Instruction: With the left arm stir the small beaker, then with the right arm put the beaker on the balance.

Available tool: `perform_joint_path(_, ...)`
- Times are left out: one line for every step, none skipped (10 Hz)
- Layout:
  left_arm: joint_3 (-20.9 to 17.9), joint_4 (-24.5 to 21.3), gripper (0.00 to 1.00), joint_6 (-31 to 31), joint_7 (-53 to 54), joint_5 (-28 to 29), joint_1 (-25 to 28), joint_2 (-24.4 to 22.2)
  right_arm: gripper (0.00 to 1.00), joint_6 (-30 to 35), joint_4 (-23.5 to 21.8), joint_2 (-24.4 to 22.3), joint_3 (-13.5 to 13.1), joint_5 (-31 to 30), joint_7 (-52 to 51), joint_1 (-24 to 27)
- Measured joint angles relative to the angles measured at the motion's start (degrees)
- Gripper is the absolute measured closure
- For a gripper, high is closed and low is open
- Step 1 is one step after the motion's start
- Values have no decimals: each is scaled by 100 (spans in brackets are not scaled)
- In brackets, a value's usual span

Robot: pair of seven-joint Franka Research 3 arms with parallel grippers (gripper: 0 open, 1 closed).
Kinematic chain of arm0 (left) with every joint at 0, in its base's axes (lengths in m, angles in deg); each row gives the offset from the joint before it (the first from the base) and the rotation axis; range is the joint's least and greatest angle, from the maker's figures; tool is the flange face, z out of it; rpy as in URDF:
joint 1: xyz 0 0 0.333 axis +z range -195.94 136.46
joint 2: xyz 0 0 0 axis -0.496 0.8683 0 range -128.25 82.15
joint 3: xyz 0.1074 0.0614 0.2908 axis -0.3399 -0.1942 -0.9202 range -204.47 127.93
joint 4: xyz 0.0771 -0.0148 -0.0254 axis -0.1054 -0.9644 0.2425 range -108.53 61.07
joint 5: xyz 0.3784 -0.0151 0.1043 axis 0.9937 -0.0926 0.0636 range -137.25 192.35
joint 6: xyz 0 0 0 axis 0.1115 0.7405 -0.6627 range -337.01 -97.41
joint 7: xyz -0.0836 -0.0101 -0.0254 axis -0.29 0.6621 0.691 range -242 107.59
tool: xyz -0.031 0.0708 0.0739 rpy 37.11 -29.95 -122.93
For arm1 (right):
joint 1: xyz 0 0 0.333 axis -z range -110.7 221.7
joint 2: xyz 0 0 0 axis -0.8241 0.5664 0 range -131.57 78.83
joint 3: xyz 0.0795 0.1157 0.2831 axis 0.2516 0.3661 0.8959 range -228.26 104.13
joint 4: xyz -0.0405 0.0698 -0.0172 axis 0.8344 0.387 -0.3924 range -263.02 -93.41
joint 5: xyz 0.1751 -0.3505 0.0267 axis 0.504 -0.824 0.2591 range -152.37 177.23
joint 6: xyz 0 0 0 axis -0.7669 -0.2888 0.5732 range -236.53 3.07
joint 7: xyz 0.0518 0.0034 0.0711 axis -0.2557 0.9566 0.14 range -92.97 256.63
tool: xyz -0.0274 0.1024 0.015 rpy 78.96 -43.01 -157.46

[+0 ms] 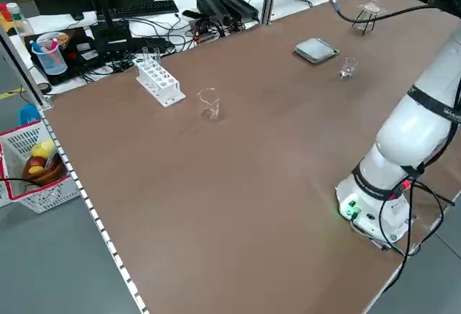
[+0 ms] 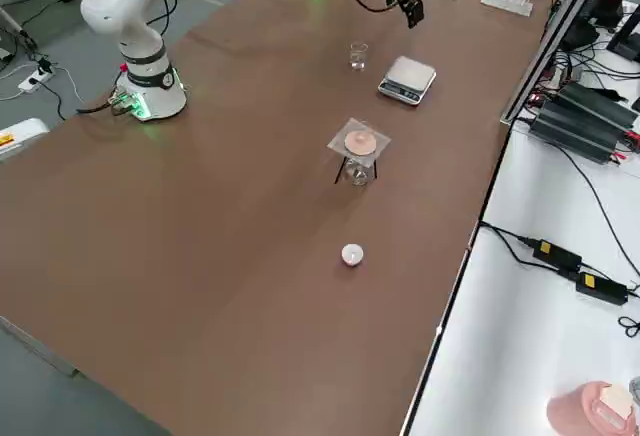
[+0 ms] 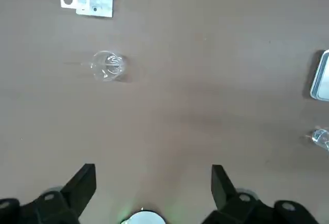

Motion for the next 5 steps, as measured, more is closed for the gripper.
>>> perform_joint_path(17,-12,1,-45,0,0,-8,12,0,-260,-274,6,1,450,-470,-19)
perform_joint_path(37,-13,1,-136,1,1,-9,15,0,-422,-521,8,3,945,-949,-43)
perform_joint_path(45,-11,1,-205,1,1,-10,14,0,-467,-729,9,4,1565,-1481,-58)
perform_joint_path(44,-7,1,-231,1,1,-10,14,0,-482,-948,12,4,2233,-2108,-62)
perform_joint_path(44,-5,1,-237,1,20,-10,14,0,-493,-1184,13,2,2788,-2799,-63)
